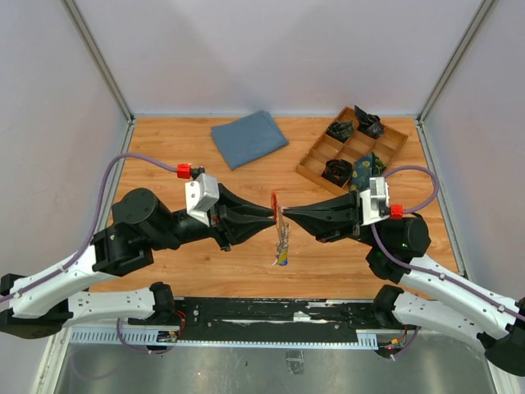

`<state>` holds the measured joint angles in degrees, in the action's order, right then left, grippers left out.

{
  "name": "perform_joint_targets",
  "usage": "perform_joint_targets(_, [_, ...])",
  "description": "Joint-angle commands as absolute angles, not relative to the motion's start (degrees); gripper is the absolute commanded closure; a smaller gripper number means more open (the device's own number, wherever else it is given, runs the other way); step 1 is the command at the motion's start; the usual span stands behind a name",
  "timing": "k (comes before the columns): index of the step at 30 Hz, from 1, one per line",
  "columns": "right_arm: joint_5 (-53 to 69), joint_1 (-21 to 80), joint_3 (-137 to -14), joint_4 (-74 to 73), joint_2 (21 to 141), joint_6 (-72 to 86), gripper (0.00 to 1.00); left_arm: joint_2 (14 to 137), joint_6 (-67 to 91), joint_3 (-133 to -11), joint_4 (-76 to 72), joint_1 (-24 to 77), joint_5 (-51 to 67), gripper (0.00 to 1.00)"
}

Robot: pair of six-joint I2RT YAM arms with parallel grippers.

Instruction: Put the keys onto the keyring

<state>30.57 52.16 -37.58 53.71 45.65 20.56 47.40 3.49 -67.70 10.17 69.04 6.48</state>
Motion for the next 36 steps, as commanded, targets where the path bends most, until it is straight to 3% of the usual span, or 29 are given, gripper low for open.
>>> perform_joint_targets(1, [29.9, 54.16, -38.19, 64.78, 45.41, 23.38, 1.0, 48.69, 4.37, -67.41, 5.61, 69.53, 8.33, 0.75])
perform_joint_targets(15, [32.52, 55.28, -38.72, 60.96, 43.92, 20.7, 1.0, 48.15, 4.39, -66.31, 2.92, 69.52, 7.46, 0.67])
perform_joint_targets(27, [32.71, 56.06, -39.34, 58.35, 43.95, 19.24, 1.0, 50.57, 4.57, -67.41, 2.7, 69.47, 13.17, 0.7])
perform_joint_targets(30, [32.98, 56.27, -39.51, 57.71, 43.86, 19.04, 1.0, 50.95, 4.48, -67.59, 2.8, 69.51, 13.19, 0.75])
perform_joint_targets(36, [33.06, 56.34, -39.5, 56.23, 43.22, 18.19, 1.0, 51.24, 4.09, -68.12, 3.24, 69.51, 13.15, 0.99])
